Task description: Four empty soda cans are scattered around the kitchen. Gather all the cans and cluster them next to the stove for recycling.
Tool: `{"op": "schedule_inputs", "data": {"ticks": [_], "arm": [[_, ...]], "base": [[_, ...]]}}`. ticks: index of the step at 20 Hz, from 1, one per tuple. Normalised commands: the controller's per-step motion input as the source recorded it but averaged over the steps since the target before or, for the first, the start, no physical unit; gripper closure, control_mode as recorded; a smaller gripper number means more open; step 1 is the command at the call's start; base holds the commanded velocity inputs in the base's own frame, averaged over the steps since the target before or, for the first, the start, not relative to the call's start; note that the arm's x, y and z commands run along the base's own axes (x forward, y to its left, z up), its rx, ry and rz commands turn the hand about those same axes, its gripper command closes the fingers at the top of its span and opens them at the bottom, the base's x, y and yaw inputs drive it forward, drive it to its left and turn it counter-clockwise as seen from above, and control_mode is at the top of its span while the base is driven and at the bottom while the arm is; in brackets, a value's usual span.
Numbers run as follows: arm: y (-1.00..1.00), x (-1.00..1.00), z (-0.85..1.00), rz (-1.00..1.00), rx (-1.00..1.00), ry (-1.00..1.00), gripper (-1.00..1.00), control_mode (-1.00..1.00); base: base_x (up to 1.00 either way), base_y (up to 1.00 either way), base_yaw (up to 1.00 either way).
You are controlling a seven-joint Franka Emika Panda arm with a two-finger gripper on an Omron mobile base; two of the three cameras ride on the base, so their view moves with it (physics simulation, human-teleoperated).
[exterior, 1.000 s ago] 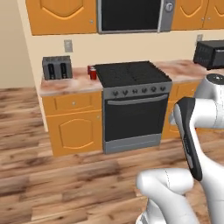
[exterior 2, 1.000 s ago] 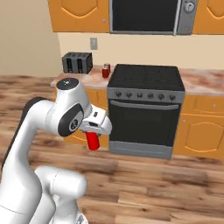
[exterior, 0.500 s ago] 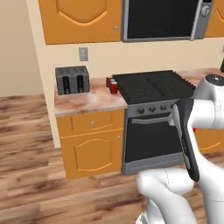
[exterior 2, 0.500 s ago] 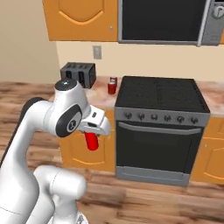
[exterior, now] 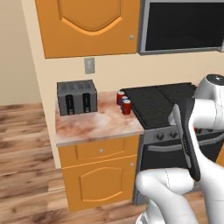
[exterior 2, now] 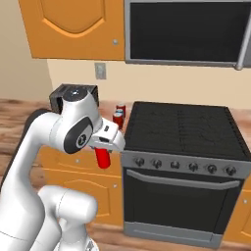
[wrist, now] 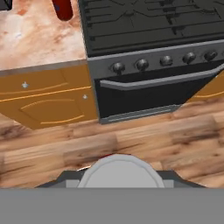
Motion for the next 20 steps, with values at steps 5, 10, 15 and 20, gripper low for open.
{"op": "schedule_inputs", "data": {"ticks": [5, 10, 15, 20], "arm": [[0.0, 0.0, 0.0, 0.0, 0.0, 0.0, 1.0, 1.0], [0.0, 0.0, 0.0, 0.0, 0.0, 0.0, 1.0, 1.0], [0.11, 0.11, -0.15, 0.0, 0.0, 0.03, 1.0, -1.0], [0.39, 0.3, -0.38, 0.0, 0.0, 0.01, 1.0, -1.0]], "base": [[0.79, 0.13, 0.01], [0.53, 0.19, 0.0], [0.17, 0.13, 0.0], [0.0, 0.0, 0.0]]}}
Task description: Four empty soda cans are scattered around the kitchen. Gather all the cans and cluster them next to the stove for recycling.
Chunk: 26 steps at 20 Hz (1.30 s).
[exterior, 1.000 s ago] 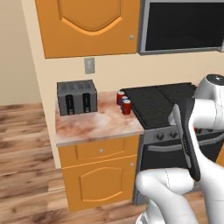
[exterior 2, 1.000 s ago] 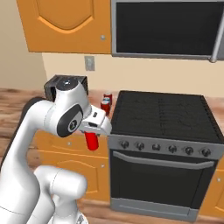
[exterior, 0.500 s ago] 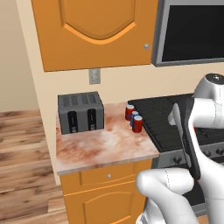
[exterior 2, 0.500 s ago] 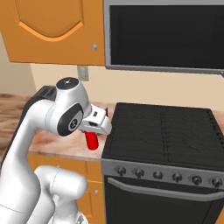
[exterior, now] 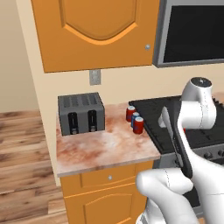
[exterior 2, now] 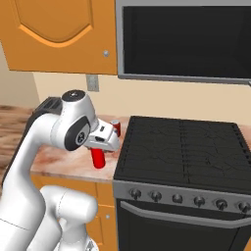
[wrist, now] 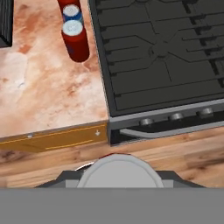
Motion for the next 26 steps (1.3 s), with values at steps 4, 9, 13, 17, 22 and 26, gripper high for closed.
{"op": "schedule_inputs", "data": {"ticks": [4, 9, 13, 17, 22, 26], "arm": [[0.31, 0.35, -0.28, 0.0, 0.0, 0.01, 1.0, -1.0], [0.14, 0.36, -0.19, 0.01, 0.0, 0.0, 1.0, -1.0], [0.05, 0.43, -0.27, 0.0, 0.0, 0.0, 1.0, -1.0], [0.03, 0.48, -0.3, 0.01, 0.0, 0.0, 1.0, -1.0], [0.09, 0.47, -0.29, 0.01, 0.0, 0.0, 1.0, -1.0], [0.09, 0.46, -0.33, 0.01, 0.0, 0.01, 1.0, -1.0]], "base": [[0.0, 0.0, 0.0], [0.0, 0.0, 0.0], [0.0, 0.0, 0.0], [0.0, 0.0, 0.0], [0.0, 0.0, 0.0], [0.0, 0.0, 0.0]]}}
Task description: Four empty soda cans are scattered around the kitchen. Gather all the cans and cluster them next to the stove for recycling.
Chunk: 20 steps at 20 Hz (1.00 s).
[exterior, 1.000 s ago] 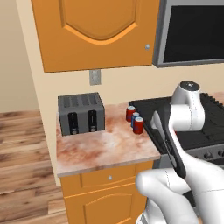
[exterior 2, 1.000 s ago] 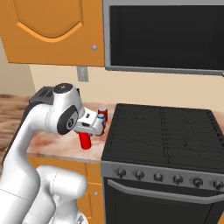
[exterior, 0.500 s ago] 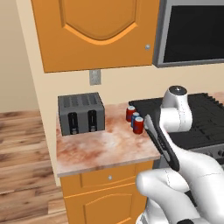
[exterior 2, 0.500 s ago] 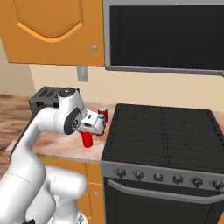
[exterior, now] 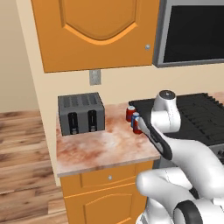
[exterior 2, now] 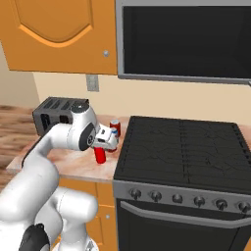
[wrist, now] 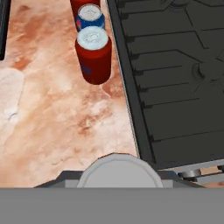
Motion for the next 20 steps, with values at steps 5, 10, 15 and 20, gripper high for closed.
{"op": "schedule_inputs", "data": {"ticks": [5, 10, 15, 20], "arm": [[0.01, 0.52, -0.37, 0.03, 0.02, 0.04, 1.0, -1.0], [0.0, 0.46, -0.33, 0.03, 0.02, 0.09, 1.0, -1.0], [0.0, 0.5, -0.24, 0.02, 0.02, 0.06, 1.0, -1.0], [0.0, 0.48, -0.18, 0.01, 0.0, 0.03, 1.0, -1.0]], "base": [[0.0, 0.0, 0.0], [0.0, 0.0, 0.0], [0.0, 0.0, 0.0], [0.0, 0.0, 0.0]]}}
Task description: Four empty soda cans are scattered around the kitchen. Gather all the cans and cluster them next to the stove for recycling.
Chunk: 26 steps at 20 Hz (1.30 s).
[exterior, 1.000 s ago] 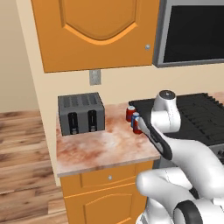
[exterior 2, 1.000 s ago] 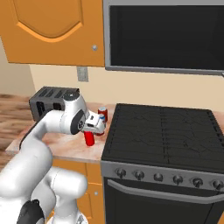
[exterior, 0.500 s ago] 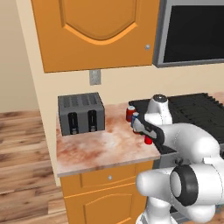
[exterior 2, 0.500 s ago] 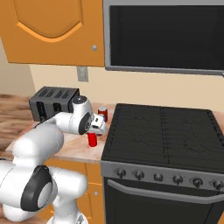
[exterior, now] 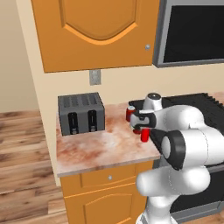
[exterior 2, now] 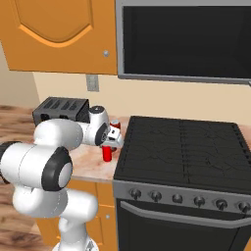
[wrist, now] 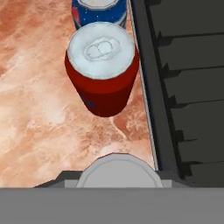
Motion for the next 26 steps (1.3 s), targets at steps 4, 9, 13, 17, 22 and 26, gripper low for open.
{"op": "schedule_inputs", "data": {"ticks": [4, 9, 13, 17, 22, 26], "arm": [[0.0, 0.37, -0.25, 0.01, 0.0, 0.02, 1.0, -1.0], [0.01, 0.16, -0.23, 0.01, 0.0, 0.0, -1.0, -1.0], [0.0, 0.0, 0.0, 0.0, 0.0, 0.0, -1.0, -1.0], [0.0, 0.0, 0.0, 0.0, 0.0, 0.0, -1.0, -1.0], [0.0, -0.01, 0.04, 0.0, 0.0, 0.0, -1.0, -1.0], [0.0, -0.22, 0.17, 0.0, 0.0, -0.01, -1.0, -1.0]], "base": [[0.0, 0.0, 0.0], [0.0, 0.0, 0.0], [0.0, 0.0, 0.0], [0.0, 0.0, 0.0], [0.0, 0.0, 0.0], [0.0, 0.0, 0.0]]}}
